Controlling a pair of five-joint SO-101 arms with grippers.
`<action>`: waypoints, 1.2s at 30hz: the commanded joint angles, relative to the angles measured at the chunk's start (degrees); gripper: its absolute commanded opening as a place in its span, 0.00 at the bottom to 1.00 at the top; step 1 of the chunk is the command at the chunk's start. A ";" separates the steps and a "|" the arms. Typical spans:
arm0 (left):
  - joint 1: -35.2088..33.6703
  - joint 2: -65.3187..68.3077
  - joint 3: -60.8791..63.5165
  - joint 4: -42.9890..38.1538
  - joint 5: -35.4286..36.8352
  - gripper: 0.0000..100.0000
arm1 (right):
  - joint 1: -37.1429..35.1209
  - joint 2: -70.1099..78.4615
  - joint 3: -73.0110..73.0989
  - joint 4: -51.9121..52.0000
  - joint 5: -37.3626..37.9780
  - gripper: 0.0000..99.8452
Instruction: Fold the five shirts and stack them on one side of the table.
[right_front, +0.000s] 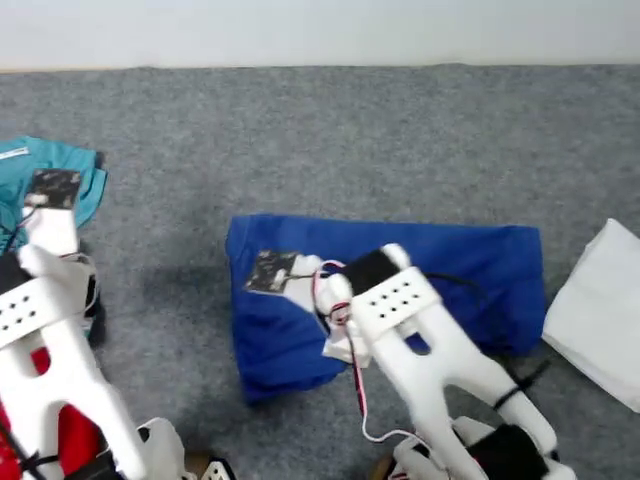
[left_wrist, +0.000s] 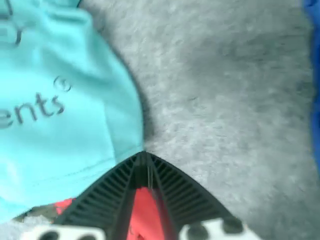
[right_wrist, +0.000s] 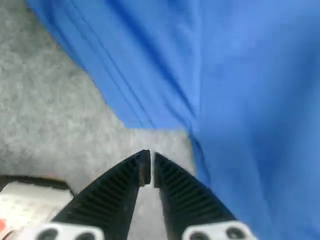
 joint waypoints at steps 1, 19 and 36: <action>-4.75 -1.58 1.45 -3.78 0.62 0.00 | -2.86 3.91 -0.53 -2.42 0.35 0.21; -11.16 -1.41 9.45 -12.57 0.53 0.00 | -16.04 9.71 2.11 -11.56 -1.76 0.33; -11.08 -1.41 9.54 -13.10 0.53 0.00 | -22.99 16.13 2.99 -15.08 -5.19 0.33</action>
